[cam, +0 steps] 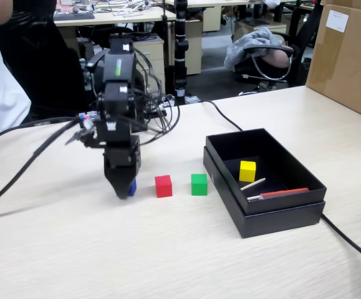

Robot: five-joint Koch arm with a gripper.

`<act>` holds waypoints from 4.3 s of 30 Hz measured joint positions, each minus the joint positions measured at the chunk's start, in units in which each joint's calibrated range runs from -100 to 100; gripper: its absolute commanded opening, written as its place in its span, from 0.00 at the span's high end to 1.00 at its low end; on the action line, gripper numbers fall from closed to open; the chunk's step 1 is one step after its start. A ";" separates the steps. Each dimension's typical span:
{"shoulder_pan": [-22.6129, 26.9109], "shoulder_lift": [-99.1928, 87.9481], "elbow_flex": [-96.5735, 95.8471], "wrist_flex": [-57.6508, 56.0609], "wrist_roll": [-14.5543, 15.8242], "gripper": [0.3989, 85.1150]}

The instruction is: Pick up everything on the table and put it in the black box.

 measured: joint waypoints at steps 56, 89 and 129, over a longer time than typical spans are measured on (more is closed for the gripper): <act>20.90 -7.90 9.22 -5.11 3.32 0.46; 7.03 10.23 -5.02 -4.72 -0.49 0.45; 23.59 0.26 16.16 -5.27 1.76 0.86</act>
